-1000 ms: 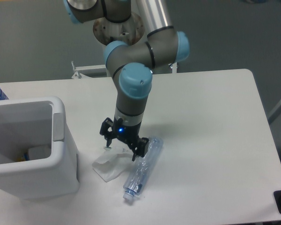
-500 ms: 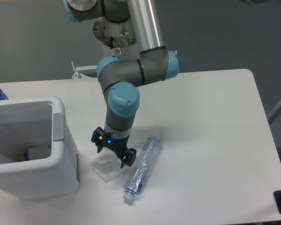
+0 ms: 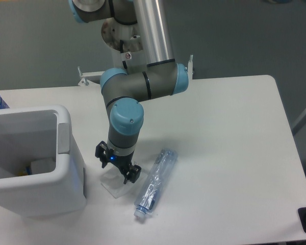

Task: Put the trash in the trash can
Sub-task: 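Lower the gripper onto the plastic bag and close on it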

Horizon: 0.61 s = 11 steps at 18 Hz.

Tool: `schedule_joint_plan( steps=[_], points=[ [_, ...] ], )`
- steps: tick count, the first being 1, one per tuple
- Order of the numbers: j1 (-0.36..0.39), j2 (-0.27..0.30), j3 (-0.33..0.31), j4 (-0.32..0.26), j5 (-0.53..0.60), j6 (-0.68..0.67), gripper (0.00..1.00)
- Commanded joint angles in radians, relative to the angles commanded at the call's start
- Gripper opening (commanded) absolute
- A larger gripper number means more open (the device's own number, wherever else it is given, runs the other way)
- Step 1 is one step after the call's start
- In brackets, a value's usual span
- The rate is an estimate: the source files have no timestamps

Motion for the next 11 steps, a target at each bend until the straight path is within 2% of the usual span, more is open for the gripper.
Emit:
schedule_joint_plan(
  steps=[2, 5, 6, 8, 11],
  points=[
    [0.0, 0.003, 0.0, 0.0, 0.0, -0.002, 0.58],
    [0.0, 0.008, -0.002, 0.0, 0.0, -0.003, 0.57],
    [0.0, 0.008, 0.0, 0.0, 0.0, -0.011, 0.52],
    [-0.005, 0.008, 0.0, -0.003, 0.002, -0.017, 0.34],
    [-0.008, 0.012, 0.005, -0.009, 0.003, -0.017, 0.21]
  ],
)
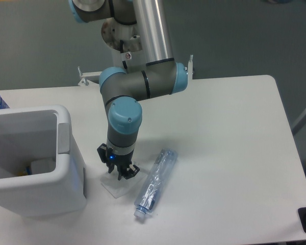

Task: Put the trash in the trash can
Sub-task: 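Lower the gripper onto the plastic bag and close on it, then lift the held bag and carry it over the white bin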

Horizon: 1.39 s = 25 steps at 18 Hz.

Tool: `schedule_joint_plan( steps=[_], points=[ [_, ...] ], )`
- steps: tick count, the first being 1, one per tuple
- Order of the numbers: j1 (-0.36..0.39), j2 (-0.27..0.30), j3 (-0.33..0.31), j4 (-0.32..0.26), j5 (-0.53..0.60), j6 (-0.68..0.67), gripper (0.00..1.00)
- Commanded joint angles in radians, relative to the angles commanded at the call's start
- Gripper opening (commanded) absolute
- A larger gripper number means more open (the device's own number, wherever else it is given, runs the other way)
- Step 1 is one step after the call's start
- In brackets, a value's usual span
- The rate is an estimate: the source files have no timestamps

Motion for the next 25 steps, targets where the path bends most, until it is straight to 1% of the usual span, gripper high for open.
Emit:
schedule_joint_plan(
  steps=[1, 2, 9, 13, 16, 17, 18, 21, 25],
  points=[
    [0.0, 0.005, -0.002, -0.003, 0.0, 0.0, 0.15],
    [0.002, 0.006, -0.005, -0.003, 0.0, 0.0, 0.13],
    [0.002, 0.025, 0.0, -0.003, -0.002, 0.002, 0.1],
    [0.037, 0.071, 0.006, -0.002, -0.011, 0.002, 0.1],
    [0.067, 0.107, 0.028, 0.0, -0.027, -0.008, 0.1],
    [0.08, 0.112, 0.044, 0.0, -0.046, -0.023, 0.1],
    [0.109, 0.117, 0.079, 0.0, -0.072, -0.053, 0.1],
    [0.149, 0.117, 0.173, 0.002, -0.135, -0.141, 0.1],
    [0.164, 0.117, 0.31, 0.006, -0.143, -0.343, 0.1]
  ],
)
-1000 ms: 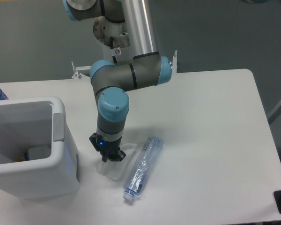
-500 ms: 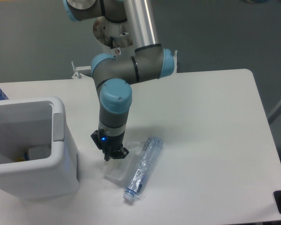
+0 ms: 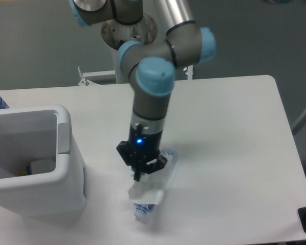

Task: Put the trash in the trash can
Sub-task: 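Lift the held bag and carry it over the white bin, then open the gripper to drop the bag into the bin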

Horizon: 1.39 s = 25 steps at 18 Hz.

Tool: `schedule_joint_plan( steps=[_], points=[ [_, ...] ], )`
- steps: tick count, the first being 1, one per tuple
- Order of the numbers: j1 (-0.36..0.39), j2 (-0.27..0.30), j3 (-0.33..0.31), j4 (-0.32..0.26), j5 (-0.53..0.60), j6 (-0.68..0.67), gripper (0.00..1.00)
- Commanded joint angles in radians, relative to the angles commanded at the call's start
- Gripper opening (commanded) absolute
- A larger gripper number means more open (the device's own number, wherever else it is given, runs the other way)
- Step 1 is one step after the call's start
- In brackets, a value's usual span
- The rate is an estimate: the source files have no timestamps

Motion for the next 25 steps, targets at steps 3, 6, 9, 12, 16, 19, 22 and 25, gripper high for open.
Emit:
schedule_joint_plan(
  steps=[3, 6, 9, 12, 16, 19, 22, 25],
  points=[
    [-0.001, 0.008, 0.066, 0.002, -0.003, -0.078, 0.1],
    [-0.014, 0.066, 0.071, 0.0, -0.034, -0.092, 0.1],
    [-0.055, 0.129, 0.062, 0.0, -0.034, -0.143, 0.1],
    [-0.115, 0.169, 0.034, 0.0, -0.034, -0.163, 0.1],
    [-0.193, 0.192, 0.019, 0.0, -0.031, -0.172, 0.1],
    [-0.242, 0.192, 0.007, 0.0, -0.029, -0.172, 0.11],
    [-0.3, 0.192, -0.012, 0.0, -0.028, -0.172, 0.13],
    [-0.342, 0.196, -0.039, 0.0, -0.028, -0.171, 0.23]
  ],
)
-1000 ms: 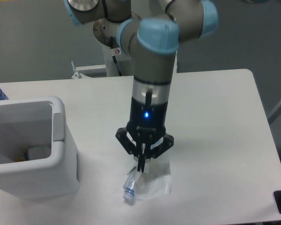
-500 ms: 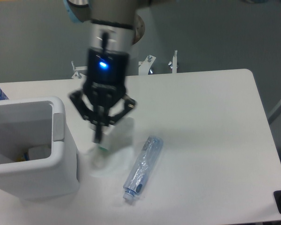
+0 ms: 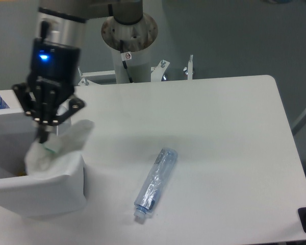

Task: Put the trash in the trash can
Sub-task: 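Open the gripper to drop the bag into the bin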

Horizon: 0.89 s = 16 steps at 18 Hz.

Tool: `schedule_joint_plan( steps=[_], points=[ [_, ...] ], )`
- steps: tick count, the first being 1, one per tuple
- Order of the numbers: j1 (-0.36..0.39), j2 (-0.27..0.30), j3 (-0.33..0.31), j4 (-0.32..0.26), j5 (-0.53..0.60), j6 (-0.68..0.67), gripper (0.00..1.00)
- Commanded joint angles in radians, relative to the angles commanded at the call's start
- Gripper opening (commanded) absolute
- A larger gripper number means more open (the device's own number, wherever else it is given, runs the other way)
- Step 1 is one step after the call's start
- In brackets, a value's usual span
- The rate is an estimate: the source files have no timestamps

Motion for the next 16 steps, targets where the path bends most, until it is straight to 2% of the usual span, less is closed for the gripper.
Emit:
schedule_joint_plan(
  steps=[1, 2, 4, 5, 16],
  points=[
    [-0.006, 0.002, -0.011, 0.0, 0.0, 0.005, 0.3],
    [-0.008, 0.003, -0.02, 0.002, 0.0, 0.006, 0.44],
    [-0.008, 0.003, -0.023, 0.003, -0.002, 0.017, 0.95],
    [-0.008, 0.005, -0.023, 0.003, -0.002, 0.015, 1.0],
    [0.012, 0.003, -0.005, 0.002, 0.02, 0.02, 1.0]
  ],
)
